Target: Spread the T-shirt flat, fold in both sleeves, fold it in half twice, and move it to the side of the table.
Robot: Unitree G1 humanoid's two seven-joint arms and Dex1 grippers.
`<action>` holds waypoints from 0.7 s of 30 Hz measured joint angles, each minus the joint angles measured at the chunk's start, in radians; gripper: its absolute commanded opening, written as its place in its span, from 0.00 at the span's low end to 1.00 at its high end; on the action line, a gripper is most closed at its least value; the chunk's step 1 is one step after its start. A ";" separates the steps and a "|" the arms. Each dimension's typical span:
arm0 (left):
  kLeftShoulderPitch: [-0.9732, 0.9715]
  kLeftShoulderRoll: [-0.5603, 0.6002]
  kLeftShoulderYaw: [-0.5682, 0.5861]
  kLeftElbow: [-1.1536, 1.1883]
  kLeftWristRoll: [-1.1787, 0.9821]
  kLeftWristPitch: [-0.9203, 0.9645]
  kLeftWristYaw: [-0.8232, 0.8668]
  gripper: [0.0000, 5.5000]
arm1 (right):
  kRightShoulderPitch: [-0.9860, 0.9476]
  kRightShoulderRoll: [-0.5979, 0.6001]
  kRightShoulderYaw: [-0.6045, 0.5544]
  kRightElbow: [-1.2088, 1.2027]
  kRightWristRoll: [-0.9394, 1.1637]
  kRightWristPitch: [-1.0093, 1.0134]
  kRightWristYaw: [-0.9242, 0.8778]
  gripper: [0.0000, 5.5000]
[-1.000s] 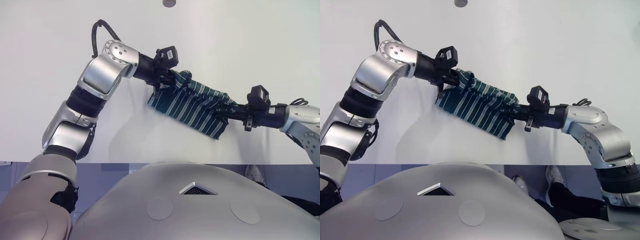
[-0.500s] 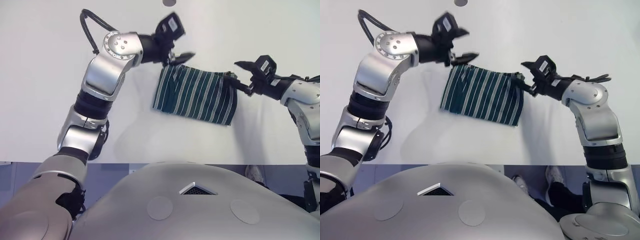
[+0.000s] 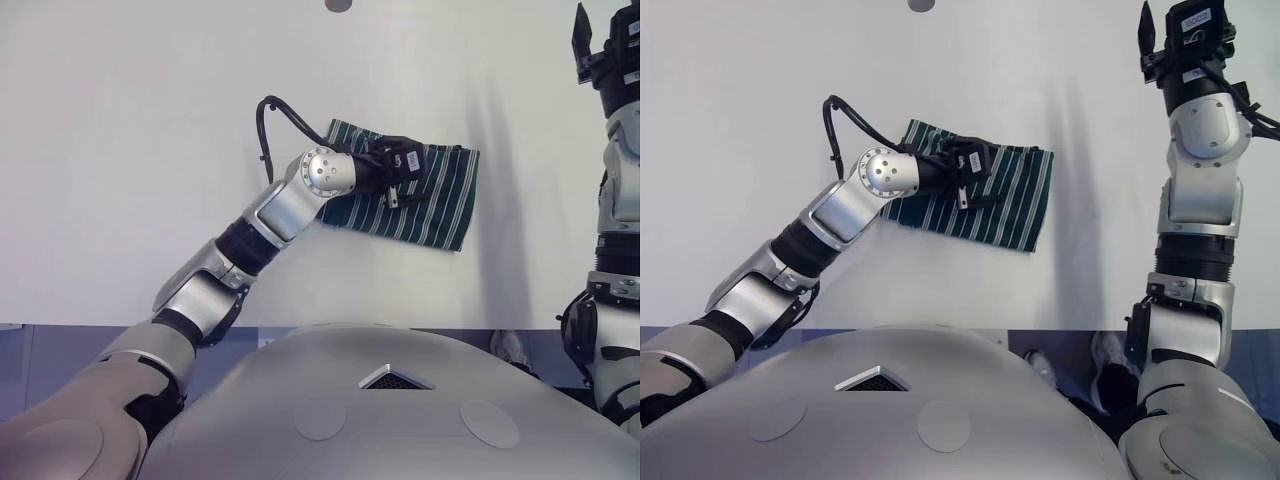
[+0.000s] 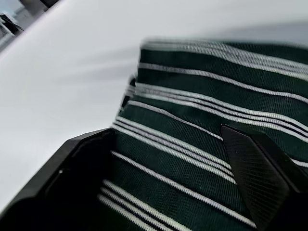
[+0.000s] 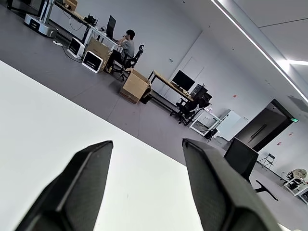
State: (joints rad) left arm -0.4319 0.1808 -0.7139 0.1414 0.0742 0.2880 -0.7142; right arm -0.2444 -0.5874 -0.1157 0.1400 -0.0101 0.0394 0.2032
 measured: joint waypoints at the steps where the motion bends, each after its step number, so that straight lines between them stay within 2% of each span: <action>1: -0.011 0.011 0.000 0.025 0.006 -0.039 -0.021 0.73 | 0.000 0.014 0.000 -0.003 -0.002 -0.006 -0.009 0.49; 5: -0.014 0.014 0.008 0.107 0.015 -0.143 -0.028 0.73 | 0.015 0.051 -0.004 -0.013 -0.013 -0.007 -0.038 0.49; 7: -0.016 -0.022 0.050 0.184 0.010 -0.160 0.019 0.73 | 0.021 0.058 -0.010 -0.031 -0.017 -0.008 -0.043 0.49; 10: -0.066 -0.079 0.163 0.362 -0.023 -0.167 0.151 0.73 | 0.024 0.068 -0.029 -0.037 -0.024 -0.015 -0.064 0.49; 13: -0.191 -0.078 0.258 0.579 -0.021 -0.205 0.340 0.73 | 0.025 0.081 -0.042 -0.037 -0.025 -0.021 -0.085 0.49; 15: -0.265 -0.075 0.341 0.719 -0.028 -0.219 0.459 0.73 | 0.025 0.093 -0.042 -0.037 -0.027 -0.025 -0.099 0.49; 17: -0.357 -0.051 0.476 0.920 -0.070 -0.234 0.628 0.73 | 0.024 0.113 -0.042 -0.033 -0.030 -0.037 -0.113 0.49; 19: -0.413 0.031 0.611 1.078 -0.113 -0.235 0.773 0.73 | 0.004 0.134 -0.042 -0.006 -0.031 -0.061 -0.130 0.49; 21: -0.423 0.082 0.708 1.140 -0.151 -0.242 0.858 0.73 | -0.004 0.147 -0.040 0.019 -0.033 -0.077 -0.136 0.49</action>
State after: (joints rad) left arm -0.8545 0.2626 -0.0058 1.2811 -0.0771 0.0464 0.1438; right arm -0.2480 -0.4403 -0.1556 0.1587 -0.0429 -0.0378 0.0672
